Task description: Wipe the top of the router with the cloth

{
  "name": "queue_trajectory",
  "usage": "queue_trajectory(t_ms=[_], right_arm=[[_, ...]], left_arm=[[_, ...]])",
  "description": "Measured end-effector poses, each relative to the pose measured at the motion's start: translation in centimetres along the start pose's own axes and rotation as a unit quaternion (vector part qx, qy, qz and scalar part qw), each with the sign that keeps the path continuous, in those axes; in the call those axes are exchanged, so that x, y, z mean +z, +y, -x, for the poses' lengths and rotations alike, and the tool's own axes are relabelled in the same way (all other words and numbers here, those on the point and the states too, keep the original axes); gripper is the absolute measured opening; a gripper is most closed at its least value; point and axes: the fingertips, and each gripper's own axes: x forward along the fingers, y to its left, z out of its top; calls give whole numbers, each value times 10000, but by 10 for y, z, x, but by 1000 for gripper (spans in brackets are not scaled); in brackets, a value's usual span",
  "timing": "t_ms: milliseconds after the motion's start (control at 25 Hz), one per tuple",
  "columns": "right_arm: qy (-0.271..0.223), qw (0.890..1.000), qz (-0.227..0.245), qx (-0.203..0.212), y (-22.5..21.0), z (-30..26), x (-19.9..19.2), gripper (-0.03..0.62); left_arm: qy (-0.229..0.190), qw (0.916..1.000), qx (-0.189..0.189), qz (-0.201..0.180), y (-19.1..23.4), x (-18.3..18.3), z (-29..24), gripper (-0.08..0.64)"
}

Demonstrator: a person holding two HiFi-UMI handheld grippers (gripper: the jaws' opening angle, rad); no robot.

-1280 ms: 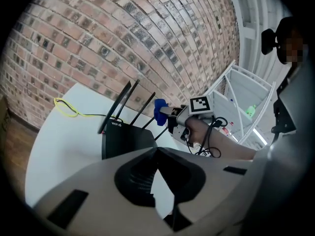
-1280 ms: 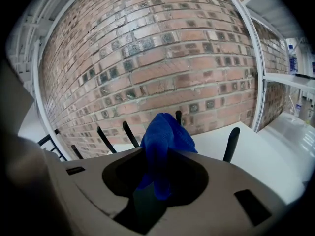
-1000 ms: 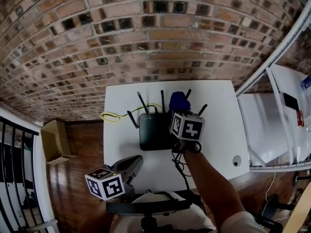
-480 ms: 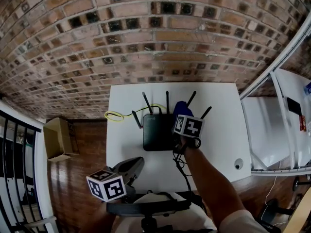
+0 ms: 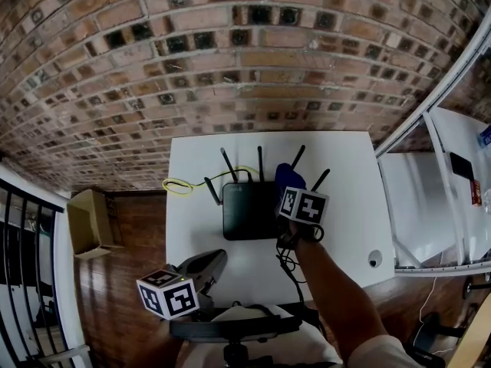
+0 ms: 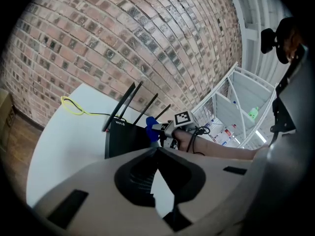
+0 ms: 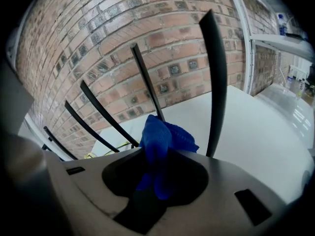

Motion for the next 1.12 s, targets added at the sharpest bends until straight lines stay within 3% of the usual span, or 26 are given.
queue_trajectory(t_ms=[240, 560, 840, 1120], right_arm=[[-692, 9959, -400, 423, 15, 43, 21, 135], [-1305, 9838, -1126, 487, 6, 67, 47, 135], [-1754, 9835, -220, 376, 10, 87, 82, 135], [-1334, 9870, 796, 407, 10, 74, 78, 135]], left_arm=[[92, 9999, -119, -59, -7, 0, -12, 28], [196, 9991, -282, -229, -21, 3, -25, 28], [222, 9991, -283, -212, -21, 2, -25, 28], [217, 9994, -237, -120, -17, 0, -22, 28]])
